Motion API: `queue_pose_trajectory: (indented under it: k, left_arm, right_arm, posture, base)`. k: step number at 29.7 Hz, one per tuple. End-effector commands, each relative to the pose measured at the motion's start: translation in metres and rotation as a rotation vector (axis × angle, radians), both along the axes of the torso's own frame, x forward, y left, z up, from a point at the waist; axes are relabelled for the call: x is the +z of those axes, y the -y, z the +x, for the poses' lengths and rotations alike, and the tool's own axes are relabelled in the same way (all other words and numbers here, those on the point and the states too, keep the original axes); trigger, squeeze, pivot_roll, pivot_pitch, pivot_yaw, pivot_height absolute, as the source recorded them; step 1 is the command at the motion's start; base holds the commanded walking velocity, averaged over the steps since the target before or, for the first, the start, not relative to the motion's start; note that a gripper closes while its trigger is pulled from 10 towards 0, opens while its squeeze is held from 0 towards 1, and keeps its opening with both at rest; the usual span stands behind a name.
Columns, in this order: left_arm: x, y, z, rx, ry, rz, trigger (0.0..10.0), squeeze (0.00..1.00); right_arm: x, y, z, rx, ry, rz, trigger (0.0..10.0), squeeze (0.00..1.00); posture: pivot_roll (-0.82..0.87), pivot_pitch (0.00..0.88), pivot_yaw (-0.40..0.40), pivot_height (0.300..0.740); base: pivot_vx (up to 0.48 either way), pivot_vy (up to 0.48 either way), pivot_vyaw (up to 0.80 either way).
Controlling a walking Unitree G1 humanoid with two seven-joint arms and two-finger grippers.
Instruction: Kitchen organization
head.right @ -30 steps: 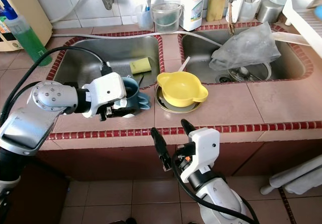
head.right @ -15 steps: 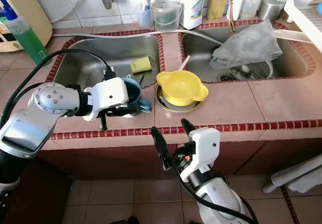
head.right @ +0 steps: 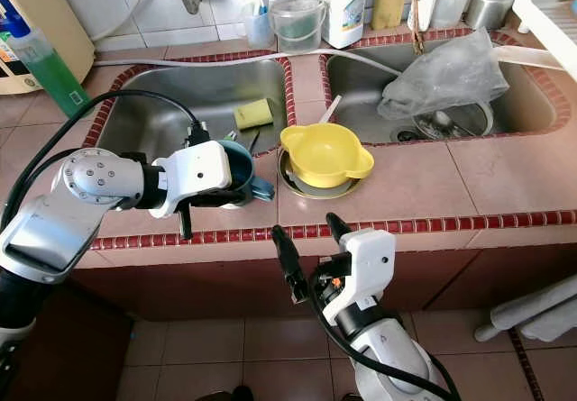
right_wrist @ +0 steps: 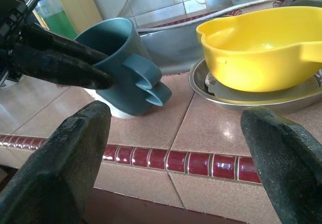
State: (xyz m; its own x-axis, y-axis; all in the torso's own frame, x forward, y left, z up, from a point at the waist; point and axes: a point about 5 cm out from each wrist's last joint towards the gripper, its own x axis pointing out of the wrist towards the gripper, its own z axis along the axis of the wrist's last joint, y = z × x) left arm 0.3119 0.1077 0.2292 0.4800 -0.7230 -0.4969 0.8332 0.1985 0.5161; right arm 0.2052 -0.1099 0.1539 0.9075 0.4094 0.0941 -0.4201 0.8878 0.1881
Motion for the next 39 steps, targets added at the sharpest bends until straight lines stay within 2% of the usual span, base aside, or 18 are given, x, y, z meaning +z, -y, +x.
queue_pose_trajectory:
  k: [1,8,10,14,15,16,17,18,19,22,24,25,26,28,30,32,38,39]
  left_arm:
    - [0.001,-0.004,0.004,0.037,-0.004,-0.008,0.0,0.0]
    - [0.008,-0.016,0.013,0.217,0.017,-0.145,0.0,0.0]
    - [0.01,-0.017,0.014,0.241,0.024,-0.161,0.0,0.0]
    - [0.015,-0.027,0.02,0.369,0.047,-0.272,0.0,0.0]
    - [0.015,-0.027,0.02,0.369,0.047,-0.272,0.0,0.0]
    - [0.017,-0.03,0.022,0.422,0.056,-0.329,0.0,0.0]
    - [0.02,-0.033,0.024,0.481,0.072,-0.425,0.0,0.0]
    - [0.02,-0.033,0.024,0.481,0.072,-0.425,0.0,0.0]
    - [0.017,-0.036,0.025,0.545,0.065,-0.511,0.0,0.0]
    - [0.011,-0.034,0.023,0.571,0.044,-0.567,0.0,0.0]
    - [0.01,-0.028,0.022,0.586,0.024,-0.693,10.0,0.0]
    - [0.01,-0.022,0.02,0.589,0.032,-0.784,10.0,0.0]
    - [0.01,-0.02,0.018,0.582,0.03,-0.814,10.0,0.0]
    - [0.006,-0.014,0.015,0.581,0.046,-0.866,10.0,0.0]
    - [0.004,-0.012,0.014,0.584,0.064,-0.877,10.0,0.0]
    - [-0.01,-0.006,0.01,0.611,0.076,-0.96,10.0,0.0]
    - [-0.014,-0.004,0.007,0.622,0.09,-1.031,10.0,0.0]
    - [-0.014,0.0,0.005,0.614,0.086,-1.087,10.0,0.0]
  right_arm:
    - [0.002,-0.001,-0.002,-0.005,0.008,0.018,10.0,0.0]
    - [0.005,-0.003,0.006,-0.018,0.029,0.038,10.0,0.0]
    - [0.006,-0.003,0.007,-0.018,0.031,0.041,10.0,0.0]
    - [0.01,-0.005,0.014,-0.013,0.057,0.05,10.0,0.0]
    - [0.01,-0.005,0.014,-0.013,0.057,0.05,10.0,0.0]
    - [0.013,-0.004,0.018,-0.016,0.072,0.053,10.0,0.0]
    - [0.017,-0.004,0.024,-0.021,0.102,0.053,10.0,0.0]
    - [0.017,-0.004,0.024,-0.021,0.102,0.053,10.0,0.0]
    - [0.021,-0.003,0.032,-0.033,0.131,0.047,10.0,0.0]
    - [0.022,-0.001,0.041,-0.054,0.142,0.036,10.0,0.0]
    - [0.022,0.001,0.049,-0.061,0.158,0.009,10.0,0.0]
    - [0.023,0.004,0.055,-0.072,0.168,-0.003,10.0,0.0]
    - [0.024,0.005,0.057,-0.076,0.17,-0.002,10.0,0.0]
    - [0.026,0.008,0.063,-0.081,0.184,-0.004,10.0,0.0]
    - [0.028,0.008,0.065,-0.082,0.192,-0.007,10.0,0.0]
    - [0.032,0.009,0.074,-0.069,0.227,-0.018,10.0,0.0]
    - [0.034,0.008,0.08,-0.066,0.246,-0.017,10.0,0.0]
    - [0.035,0.007,0.083,-0.066,0.258,-0.012,10.0,0.0]
  posture:
    - [-0.08,0.178,0.144,0.74]
    - [-0.08,0.148,0.117,0.74]
    - [-0.08,0.146,0.111,0.74]
    - [-0.07,0.133,0.093,0.74]
    - [-0.07,0.133,0.093,0.74]
    - [-0.07,0.123,0.076,0.74]
    - [-0.06,0.114,0.066,0.74]
    - [-0.06,0.114,0.066,0.74]
    - [-0.06,0.108,0.057,0.74]
    - [-0.06,0.096,0.048,0.74]
    - [-0.06,0.087,0.04,0.74]
    - [-0.06,0.077,0.034,0.74]
    - [-0.06,0.072,0.029,0.74]
    - [-0.06,0.061,0.021,0.74]
    - [-0.06,0.058,0.021,0.74]
    - [-0.06,0.04,0.014,0.74]
    - [-0.06,0.025,0.006,0.74]
    - [-0.06,0.016,0.005,0.74]
  base:
    - [0.0,0.0,0.0]
    - [0.0,0.0,0.0]
    - [0.0,0.0,0.0]
    - [0.0,0.0,0.0]
    - [0.0,0.0,0.0]
    - [0.0,0.0,0.0]
    - [0.0,0.0,0.0]
    - [0.0,0.0,0.0]
    - [0.0,0.0,0.0]
    - [0.0,0.0,0.0]
    - [0.0,0.0,0.0]
    - [0.0,0.0,0.0]
    - [0.0,0.0,0.0]
    - [0.0,0.0,0.0]
    - [0.0,0.0,0.0]
    - [0.0,0.0,0.0]
    - [0.0,0.0,0.0]
    - [0.0,0.0,0.0]
